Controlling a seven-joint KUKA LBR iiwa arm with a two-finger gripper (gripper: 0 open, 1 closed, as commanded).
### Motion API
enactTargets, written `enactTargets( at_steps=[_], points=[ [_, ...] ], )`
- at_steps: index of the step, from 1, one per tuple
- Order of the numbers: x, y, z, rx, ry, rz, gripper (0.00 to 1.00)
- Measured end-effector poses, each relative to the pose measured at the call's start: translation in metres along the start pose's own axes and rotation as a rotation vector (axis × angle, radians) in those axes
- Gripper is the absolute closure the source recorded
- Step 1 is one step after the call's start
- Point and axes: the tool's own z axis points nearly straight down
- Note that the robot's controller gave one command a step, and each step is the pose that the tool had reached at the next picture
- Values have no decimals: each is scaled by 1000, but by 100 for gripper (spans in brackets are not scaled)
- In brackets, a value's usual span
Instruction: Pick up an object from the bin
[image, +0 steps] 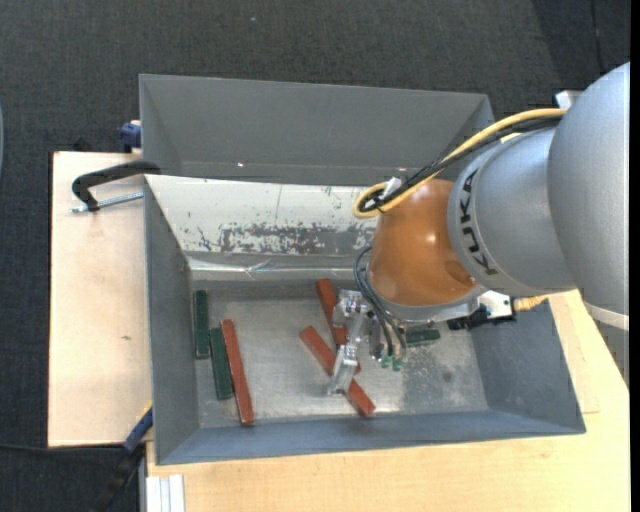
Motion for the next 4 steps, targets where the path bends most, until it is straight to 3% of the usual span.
enactTargets(
  at_steps=[1,2,3,4],
  points=[
    [2,11,11,-4,-13,189,100],
    [2,11,11,-4,-12,189,100],
    [-10,7,13,-2,-3,-20,100],
    [-4,58,11,-1,-3,237,0]
  ],
)
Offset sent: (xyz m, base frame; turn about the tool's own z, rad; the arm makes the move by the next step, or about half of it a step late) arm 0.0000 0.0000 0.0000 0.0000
